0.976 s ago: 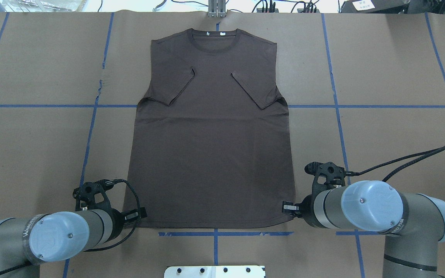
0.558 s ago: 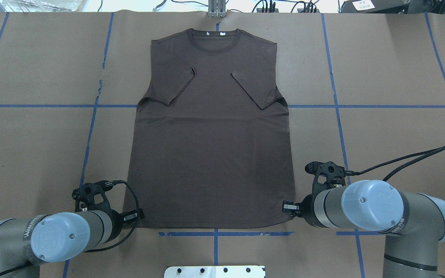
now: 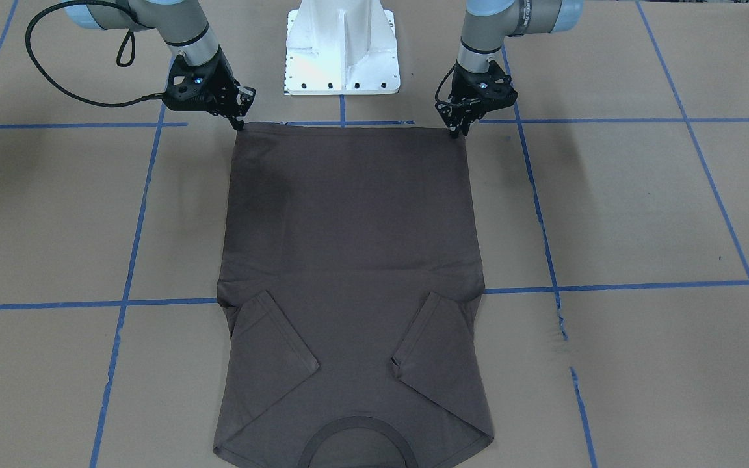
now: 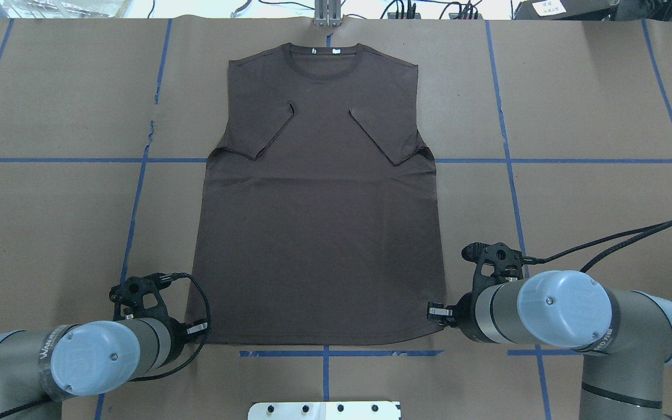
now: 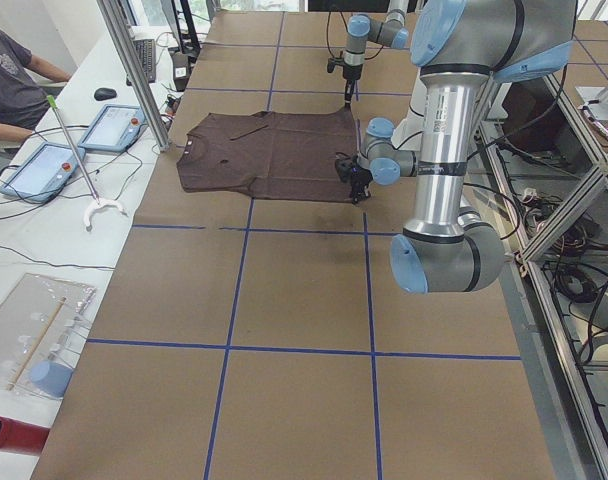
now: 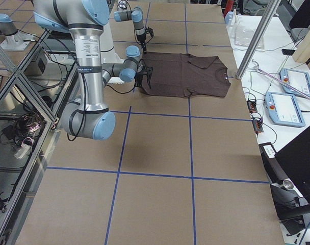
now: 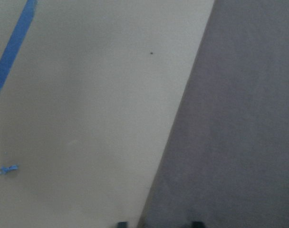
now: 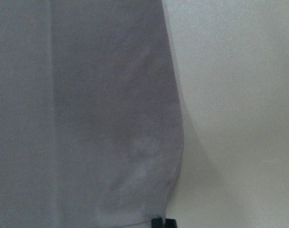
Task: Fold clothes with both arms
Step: 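Grasp the hem corners with both grippers and lift them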
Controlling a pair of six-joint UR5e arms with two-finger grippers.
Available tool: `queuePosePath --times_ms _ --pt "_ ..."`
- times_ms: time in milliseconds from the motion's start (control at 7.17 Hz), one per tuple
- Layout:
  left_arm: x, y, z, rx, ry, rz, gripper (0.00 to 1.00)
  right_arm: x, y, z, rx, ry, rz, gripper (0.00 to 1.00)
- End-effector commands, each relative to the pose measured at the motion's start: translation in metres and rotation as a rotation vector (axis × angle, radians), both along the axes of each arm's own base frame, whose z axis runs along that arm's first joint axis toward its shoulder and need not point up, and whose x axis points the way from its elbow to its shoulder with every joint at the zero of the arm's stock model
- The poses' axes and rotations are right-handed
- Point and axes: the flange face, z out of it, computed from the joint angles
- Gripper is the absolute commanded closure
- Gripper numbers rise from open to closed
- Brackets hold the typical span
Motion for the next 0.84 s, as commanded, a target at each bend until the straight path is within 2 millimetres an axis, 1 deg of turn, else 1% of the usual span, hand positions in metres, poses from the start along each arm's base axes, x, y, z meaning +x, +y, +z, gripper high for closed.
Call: queuePosePath --times_ms 0,139,279,418,558,697 --pt "-0.002 0.000 -0.004 0.002 0.001 0.005 1.00 0.002 -0.002 0.000 -0.005 0.000 0.001 1.00" --pt "-0.004 0.001 -0.009 0.002 0.002 0.009 1.00 0.006 -0.004 -0.001 -0.011 -0.005 -0.001 1.00" --pt "-0.012 0.002 -0.018 0.007 0.003 0.014 1.00 0.011 -0.004 -0.004 -0.016 -0.013 -0.005 1.00" --pt "-0.025 0.004 -0.033 0.023 0.005 0.030 1.00 0.019 -0.001 -0.010 -0.024 -0.030 -0.019 1.00" --pt "-0.040 0.008 -0.053 0.046 0.017 0.053 1.00 0.032 0.006 -0.014 -0.022 -0.042 -0.028 1.00" --pt "-0.051 0.029 -0.077 0.053 0.057 0.096 1.00 0.044 0.022 -0.023 -0.018 -0.065 -0.057 1.00"
